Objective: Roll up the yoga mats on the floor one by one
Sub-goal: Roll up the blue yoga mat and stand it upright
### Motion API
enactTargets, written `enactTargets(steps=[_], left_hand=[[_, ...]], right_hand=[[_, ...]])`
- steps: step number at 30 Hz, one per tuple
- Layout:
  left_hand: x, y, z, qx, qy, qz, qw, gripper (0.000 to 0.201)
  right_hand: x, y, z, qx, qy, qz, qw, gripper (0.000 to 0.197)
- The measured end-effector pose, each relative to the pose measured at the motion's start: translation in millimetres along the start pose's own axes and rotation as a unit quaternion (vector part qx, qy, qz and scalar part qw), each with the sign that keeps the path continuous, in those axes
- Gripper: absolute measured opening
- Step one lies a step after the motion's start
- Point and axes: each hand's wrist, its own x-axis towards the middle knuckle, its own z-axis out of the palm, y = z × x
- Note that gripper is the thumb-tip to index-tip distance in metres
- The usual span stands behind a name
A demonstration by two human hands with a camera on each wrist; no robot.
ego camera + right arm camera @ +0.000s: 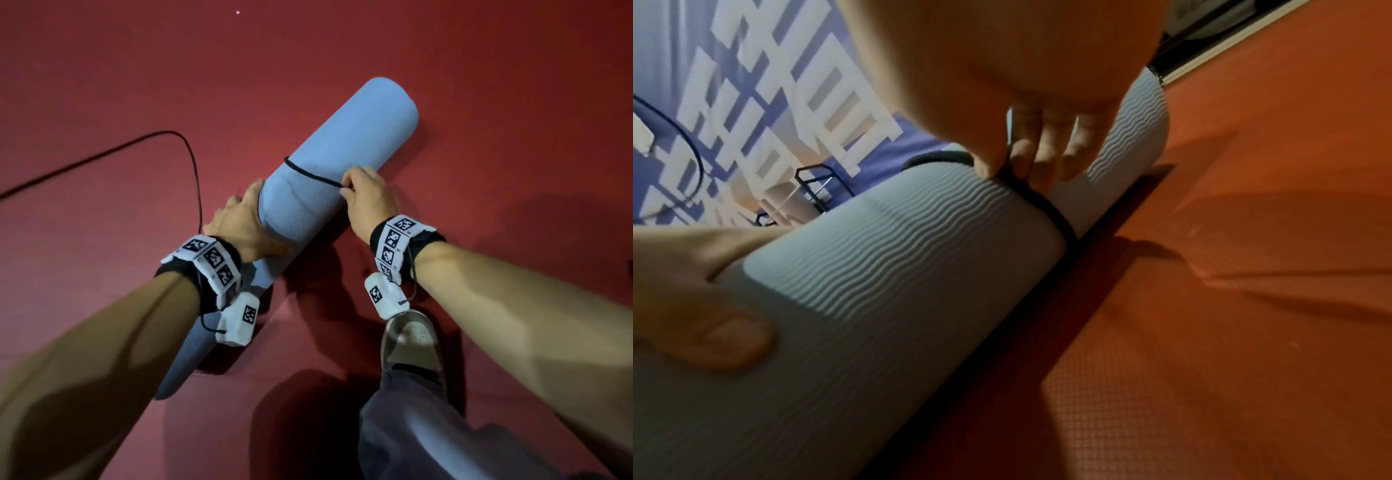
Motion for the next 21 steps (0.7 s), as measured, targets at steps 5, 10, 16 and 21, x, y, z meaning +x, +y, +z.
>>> enactTargets(steps=[5, 10, 16, 21], left_hand=[[8.9, -9.4, -6.2, -0.055, 0.041, 0.029, 0.997, 0.120], [8.0, 8.4, -17.5, -0.073, 0.061, 0.059, 0.994, 0.114], [10.5, 26.1, -7.3, 0.047, 0.055, 0.059, 0.996, 0.122], [6.5, 30.4, 2.1, 0.155, 0.015, 0.091, 0.984, 0.128]], right_hand=[[-20.6, -1.1, 7.9, 0.056, -0.156, -0.018, 0.986, 0.005], [-40.3, -25.6, 6.2, 0.108, -0.314, -0.020, 0.943, 0.011], [-19.8, -25.6, -10.5, 0.056, -0.260, 0.011, 0.964, 0.011], [11.5, -36.7, -47.2, -0.053, -0.130, 0.009, 0.990, 0.017]])
